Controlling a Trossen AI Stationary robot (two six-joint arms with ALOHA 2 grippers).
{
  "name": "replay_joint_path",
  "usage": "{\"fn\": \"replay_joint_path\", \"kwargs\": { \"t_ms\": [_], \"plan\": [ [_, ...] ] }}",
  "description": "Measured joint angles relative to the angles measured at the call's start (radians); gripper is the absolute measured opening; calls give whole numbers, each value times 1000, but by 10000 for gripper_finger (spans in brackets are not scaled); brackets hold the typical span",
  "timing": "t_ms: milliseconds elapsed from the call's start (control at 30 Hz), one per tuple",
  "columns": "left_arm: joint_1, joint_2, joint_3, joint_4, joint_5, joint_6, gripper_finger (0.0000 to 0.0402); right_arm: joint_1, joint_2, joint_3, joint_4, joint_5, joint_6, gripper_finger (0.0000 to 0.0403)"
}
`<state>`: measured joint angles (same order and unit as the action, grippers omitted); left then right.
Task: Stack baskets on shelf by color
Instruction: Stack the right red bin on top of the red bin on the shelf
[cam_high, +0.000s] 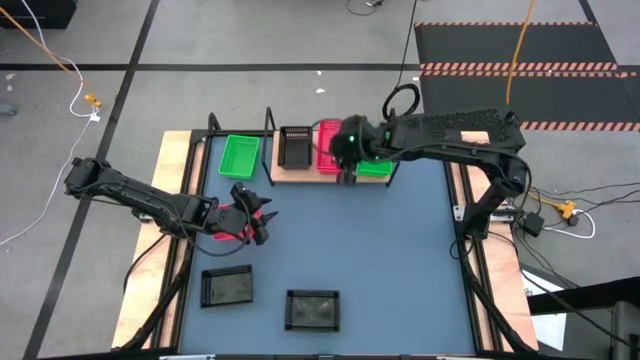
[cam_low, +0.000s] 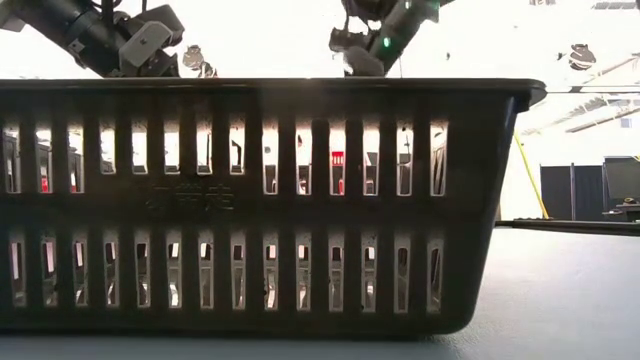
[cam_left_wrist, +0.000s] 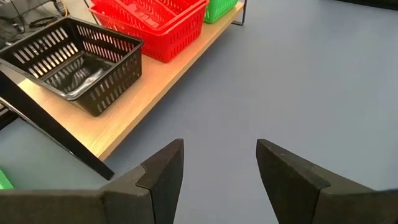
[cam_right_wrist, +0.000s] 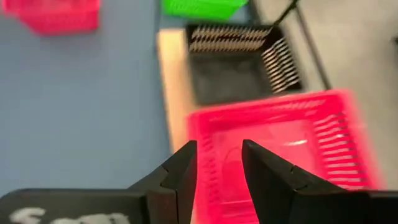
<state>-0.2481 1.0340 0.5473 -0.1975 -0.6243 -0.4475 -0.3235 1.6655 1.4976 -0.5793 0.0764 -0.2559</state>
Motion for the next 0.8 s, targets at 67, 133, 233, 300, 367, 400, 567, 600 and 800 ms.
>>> {"fn": "replay_joint_path", "kwargs": {
  "t_ms": [67,133,233,300,367,400,567,600,800],
  "plan": [
    [0,0,0,-2,0,8,202,-1,3,-57,42,2,-19,123],
    [4,0,0,7,0,21,202,-12,3,-98,114,47,-55,123],
    [15,0,0,31,0,27,202,-32,1,-121,257,269,-207,125],
    [21,0,0,38,0,27,202,-48,1,-122,347,374,-345,131],
    [27,0,0,38,0,26,202,-66,1,-114,419,390,-422,143],
    [30,0,0,38,0,26,202,-76,1,-104,434,380,-439,150],
    [53,0,0,46,0,34,202,-157,37,-21,319,162,-376,187],
    [57,0,0,46,-1,39,202,-176,59,5,269,126,-359,192],
    [101,0,0,92,34,99,202,-272,201,196,92,1,-290,200]
  ]
}}
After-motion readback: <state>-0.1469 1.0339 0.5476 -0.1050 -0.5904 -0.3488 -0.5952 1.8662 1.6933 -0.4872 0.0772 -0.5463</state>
